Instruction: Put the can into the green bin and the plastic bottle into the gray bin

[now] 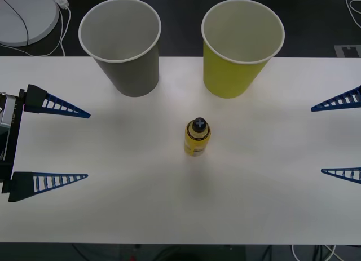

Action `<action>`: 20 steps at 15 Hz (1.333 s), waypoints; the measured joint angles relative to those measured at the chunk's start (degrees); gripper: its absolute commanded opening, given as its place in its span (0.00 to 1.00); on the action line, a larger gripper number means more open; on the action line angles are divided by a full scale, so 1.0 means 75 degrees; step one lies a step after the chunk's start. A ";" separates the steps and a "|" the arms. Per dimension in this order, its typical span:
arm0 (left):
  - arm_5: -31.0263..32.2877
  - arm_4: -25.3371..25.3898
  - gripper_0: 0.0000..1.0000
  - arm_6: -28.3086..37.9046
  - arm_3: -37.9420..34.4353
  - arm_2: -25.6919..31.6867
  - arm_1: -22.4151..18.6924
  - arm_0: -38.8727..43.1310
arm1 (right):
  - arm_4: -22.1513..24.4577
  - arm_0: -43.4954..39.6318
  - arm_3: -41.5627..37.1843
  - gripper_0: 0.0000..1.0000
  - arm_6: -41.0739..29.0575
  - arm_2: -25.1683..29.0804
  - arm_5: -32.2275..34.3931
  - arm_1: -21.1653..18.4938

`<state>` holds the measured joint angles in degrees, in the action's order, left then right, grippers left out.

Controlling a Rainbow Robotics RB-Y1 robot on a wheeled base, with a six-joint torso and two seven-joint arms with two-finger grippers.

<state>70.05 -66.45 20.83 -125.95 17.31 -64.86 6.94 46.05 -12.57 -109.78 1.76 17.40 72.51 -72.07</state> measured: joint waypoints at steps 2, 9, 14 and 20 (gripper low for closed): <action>0.0000 0.0000 1.00 0.0000 0.0000 0.0000 0.0000 0.0000 | 0.0000 0.0000 0.0000 1.00 0.0000 0.0000 0.0000 0.0000; 0.0000 -0.0001 1.00 0.0000 0.0000 -0.0001 -0.0001 0.0001 | -0.0371 -0.0485 -0.0088 1.00 -0.0105 -0.0187 -0.0032 0.0430; 0.0000 -0.0001 1.00 0.0000 0.0000 -0.0001 -0.0001 0.0001 | 0.0331 -0.1236 -0.0745 1.00 0.0030 0.0231 -0.0749 0.1110; 0.0000 -0.0001 1.00 0.0000 0.0000 -0.0001 -0.0001 0.0001 | 0.0893 -0.2129 -0.1294 1.00 0.0322 -0.0091 -0.2276 0.1587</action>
<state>70.05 -66.45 20.83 -125.95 17.31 -64.87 6.95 52.75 -28.54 -119.48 4.17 16.72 55.44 -60.17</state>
